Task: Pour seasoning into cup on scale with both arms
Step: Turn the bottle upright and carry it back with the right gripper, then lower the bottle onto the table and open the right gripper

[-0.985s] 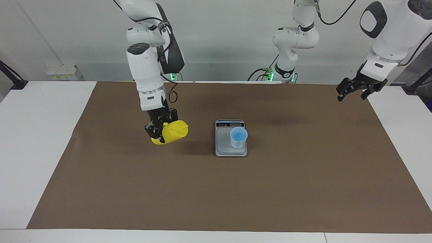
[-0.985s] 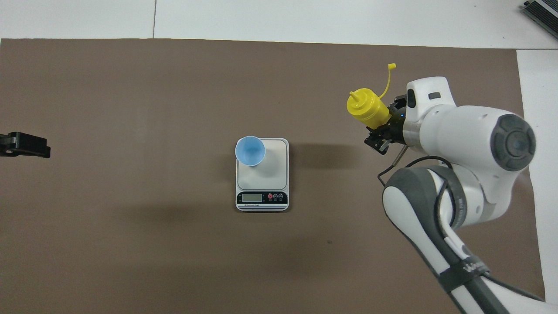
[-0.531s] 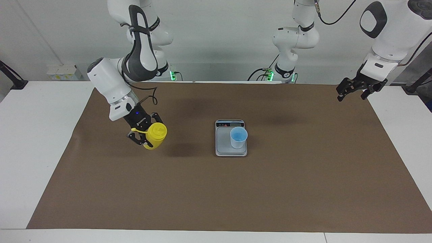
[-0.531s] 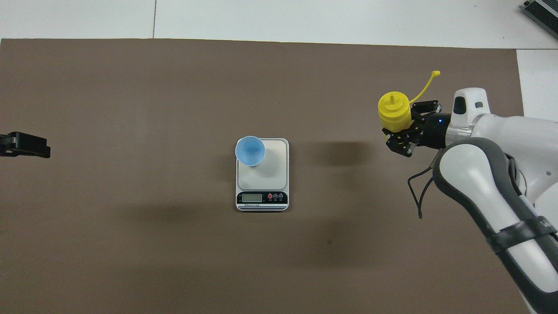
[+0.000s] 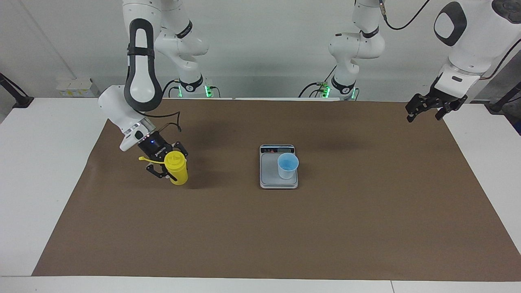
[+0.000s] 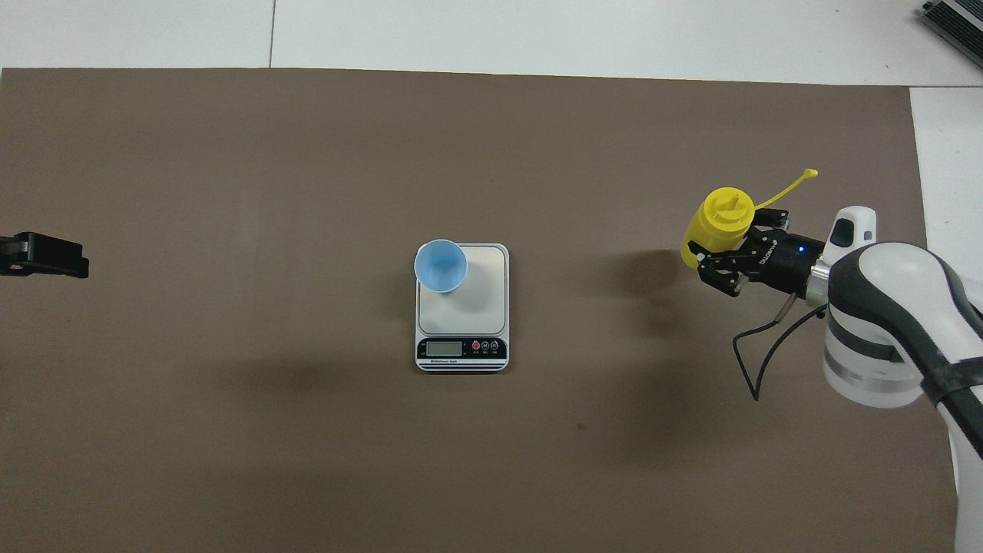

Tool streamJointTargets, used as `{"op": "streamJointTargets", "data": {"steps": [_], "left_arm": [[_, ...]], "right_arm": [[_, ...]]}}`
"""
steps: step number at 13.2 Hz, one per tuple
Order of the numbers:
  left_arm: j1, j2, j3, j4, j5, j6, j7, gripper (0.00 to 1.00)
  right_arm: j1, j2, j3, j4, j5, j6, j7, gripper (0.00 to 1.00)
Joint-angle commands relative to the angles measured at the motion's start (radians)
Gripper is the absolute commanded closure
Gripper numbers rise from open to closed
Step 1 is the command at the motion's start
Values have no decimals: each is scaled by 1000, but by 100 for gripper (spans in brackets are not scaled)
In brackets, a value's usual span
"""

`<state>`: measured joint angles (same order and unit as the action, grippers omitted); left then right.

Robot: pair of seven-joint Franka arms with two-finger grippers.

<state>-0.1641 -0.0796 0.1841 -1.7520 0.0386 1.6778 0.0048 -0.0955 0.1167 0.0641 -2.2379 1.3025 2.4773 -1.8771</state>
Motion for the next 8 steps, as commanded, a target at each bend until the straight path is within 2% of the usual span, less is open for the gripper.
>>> {"op": "streamJointTargets", "data": {"steps": [1,4,8], "left_arm": [[8,-9,-6,-12,14,-1,0,0],[8,-9,-6,-12,14,-1,0,0],[8,-9,-6,-11,14,-1,0,0]], "right_arm": [[-16,-20,13,-35,75,2,-59,48],[-18,7,13,-48,182,-23,-146,44],[-33,40,13,-57,276,-51,-252,28]]}}
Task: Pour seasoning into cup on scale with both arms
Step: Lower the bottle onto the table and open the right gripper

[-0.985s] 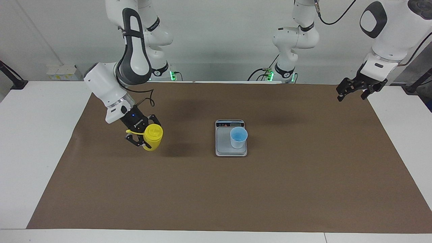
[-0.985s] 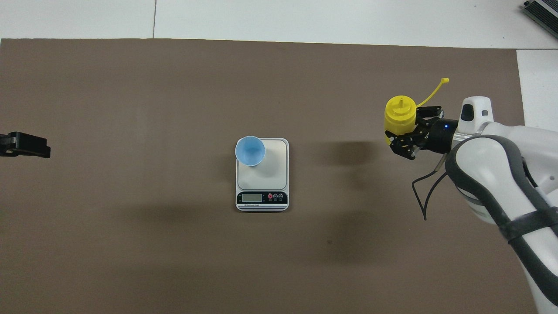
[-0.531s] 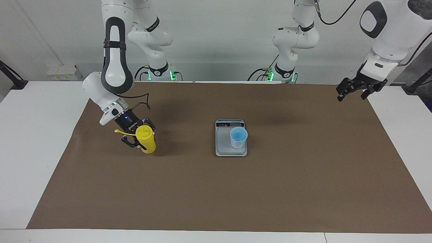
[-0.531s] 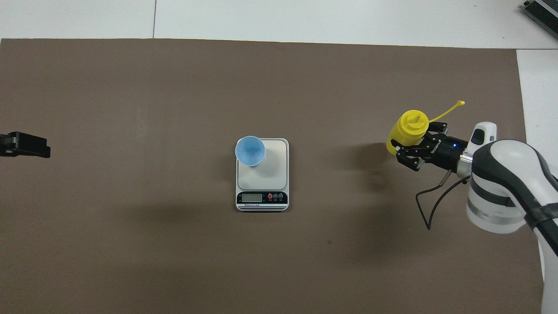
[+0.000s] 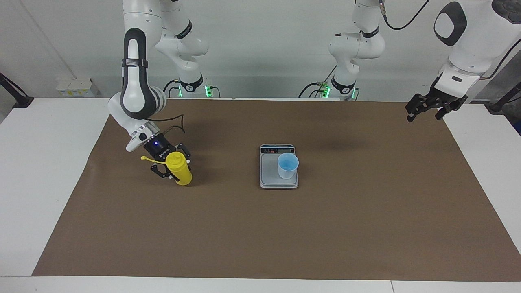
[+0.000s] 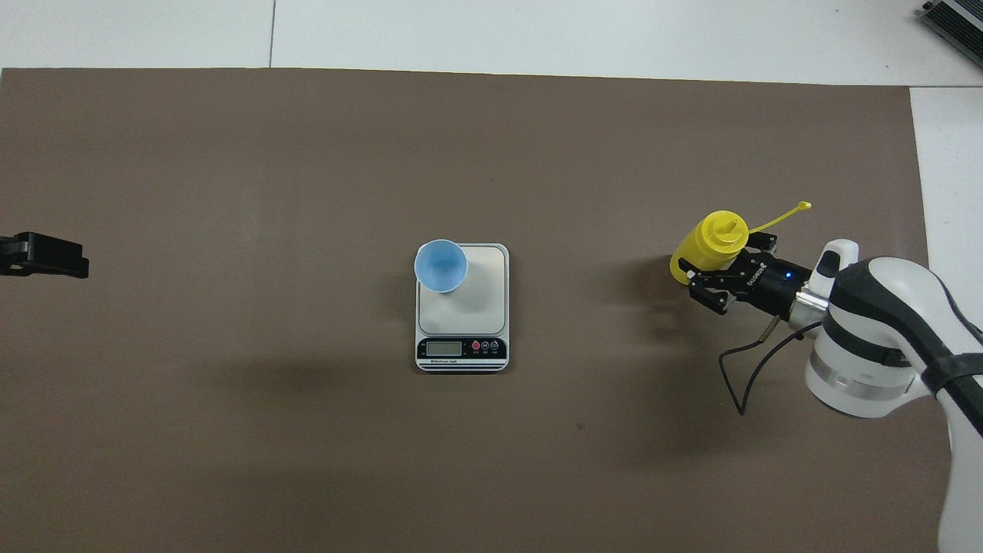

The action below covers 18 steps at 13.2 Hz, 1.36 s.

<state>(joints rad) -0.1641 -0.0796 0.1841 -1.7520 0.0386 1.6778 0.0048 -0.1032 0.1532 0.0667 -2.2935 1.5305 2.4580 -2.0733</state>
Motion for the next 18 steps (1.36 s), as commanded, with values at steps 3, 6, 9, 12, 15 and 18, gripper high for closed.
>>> {"op": "streamJointTargets", "data": {"steps": [3,6,9,12,15,18], "left_arm": [[8,-9,-6,-12,14,-1,0,0],[8,-9,-6,-11,14,-1,0,0],[8,-9,-6,-11,14,-1,0,0],[8,-9,-6,-11,14,-1,0,0],[6,-9,-6,-12,14,0,0,0],[8,-9,-6,-12,14,-1,0,0]], "right_arm": [[-26,5,10,-1,53,-30,-56,0],[-45,3,8,-9,51,-33,-54,0],[-55,-7,7,-53,42,-31,-54,0],[-69,-14,4,-78,31,-22,-54,0],[-107,-21,2,-96,-21,-22,-54,0],[-167,-23,2,-95,-122,-22,-51,0]]}}
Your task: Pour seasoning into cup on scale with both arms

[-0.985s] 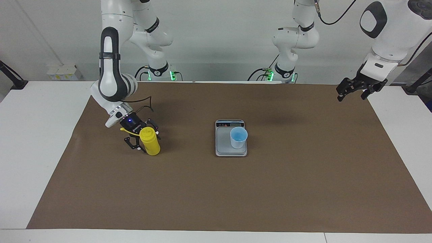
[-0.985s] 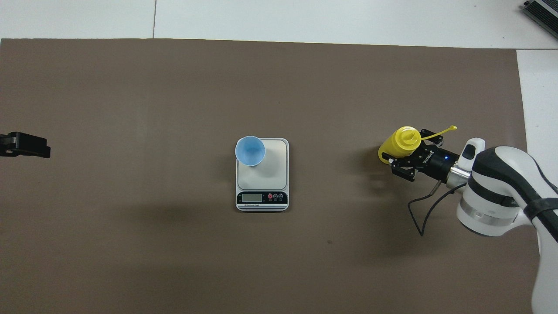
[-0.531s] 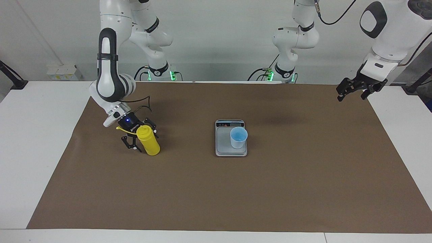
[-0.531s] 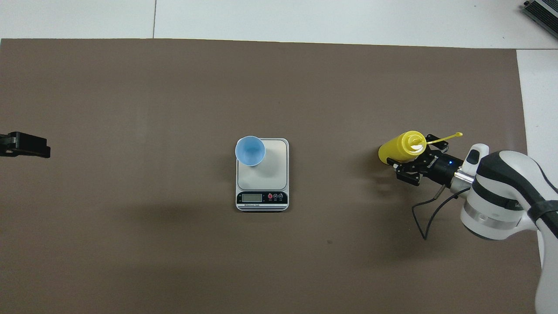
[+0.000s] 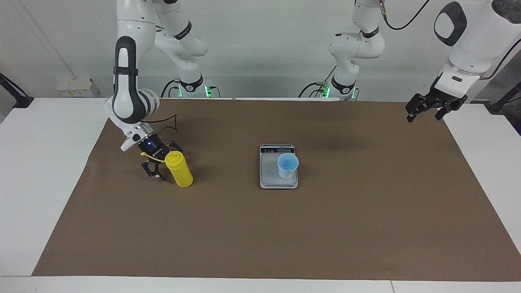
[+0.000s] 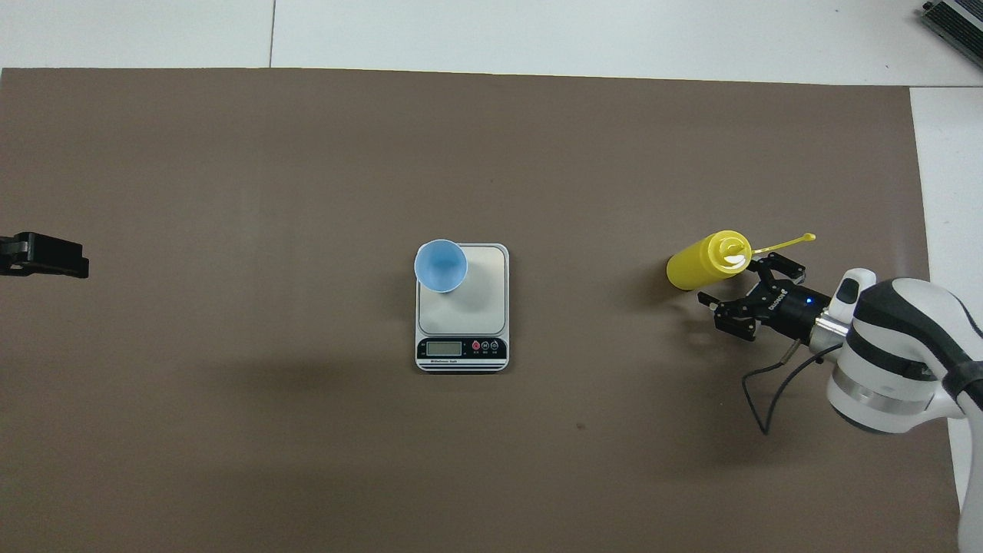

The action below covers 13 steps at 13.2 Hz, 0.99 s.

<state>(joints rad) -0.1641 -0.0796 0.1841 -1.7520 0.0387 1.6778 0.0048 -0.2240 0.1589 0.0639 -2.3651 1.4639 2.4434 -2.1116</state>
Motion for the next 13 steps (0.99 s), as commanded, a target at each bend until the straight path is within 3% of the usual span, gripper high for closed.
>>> {"op": "streamJointTargets", "data": {"steps": [1,7,13], "left_arm": [[6,-9,-6,-12,14,-1,0,0],[8,-9,-6,-12,14,-1,0,0],[8,-9,-6,-12,14,0,0,0]], "right_arm": [[-58,-28,4,-22,-83,-7,-13,0],[-120,-45,-1,9,-207,-7,11,0],[-138,-82,-3,66,-411,-12,188,0]]}}
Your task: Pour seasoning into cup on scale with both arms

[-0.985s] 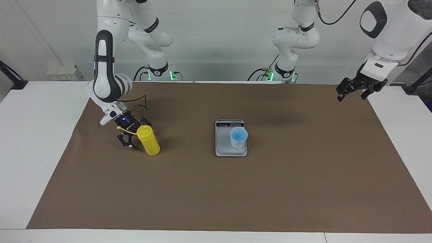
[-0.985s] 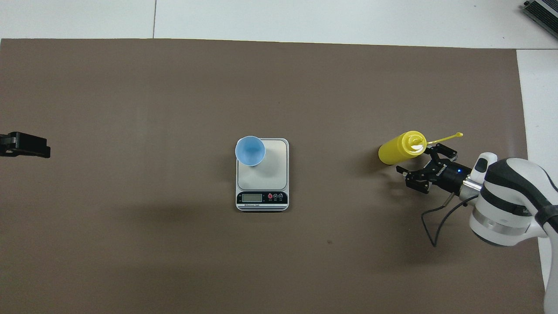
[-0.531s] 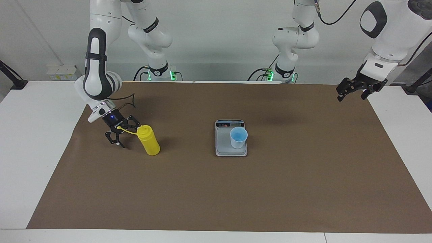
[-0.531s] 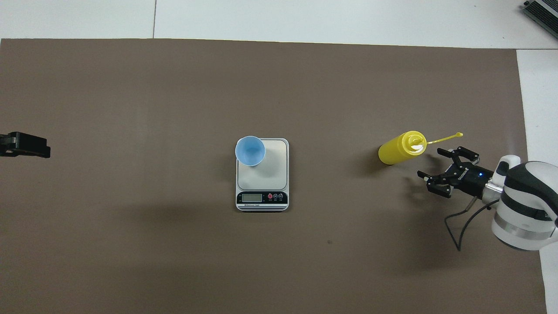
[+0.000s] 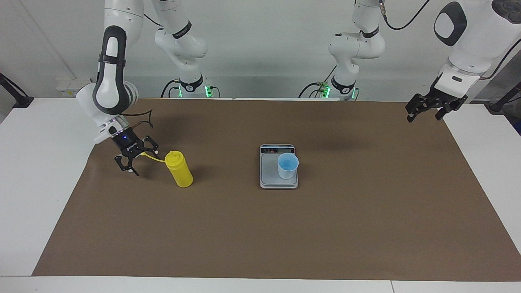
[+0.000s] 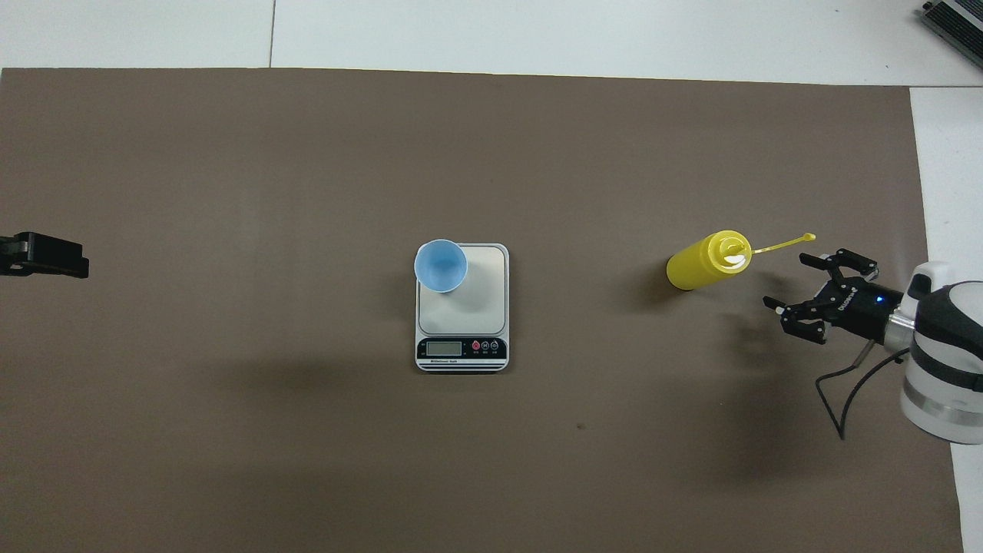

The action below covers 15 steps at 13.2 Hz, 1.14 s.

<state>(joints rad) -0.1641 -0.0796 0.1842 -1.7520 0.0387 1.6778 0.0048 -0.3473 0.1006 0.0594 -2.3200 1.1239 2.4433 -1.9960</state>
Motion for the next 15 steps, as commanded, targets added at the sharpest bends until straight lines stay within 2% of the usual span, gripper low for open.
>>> {"op": "streamJointTargets", "data": {"steps": [1,8,11,15], "left_arm": [[8,-9,-6,-12,14,-1,0,0],[8,-9,-6,-11,14,-1,0,0],[8,-9,-6,-12,14,-1,0,0],[8,-9,-6,-12,14,-1,0,0]], "right_arm": [[-16,-30,2,37,-113,-17,115,0],[-16,-42,2,194,-386,-116,486,0],[-6,-56,7,278,-563,-171,750,0],[39,-67,17,396,-735,-292,1146,0]]}}
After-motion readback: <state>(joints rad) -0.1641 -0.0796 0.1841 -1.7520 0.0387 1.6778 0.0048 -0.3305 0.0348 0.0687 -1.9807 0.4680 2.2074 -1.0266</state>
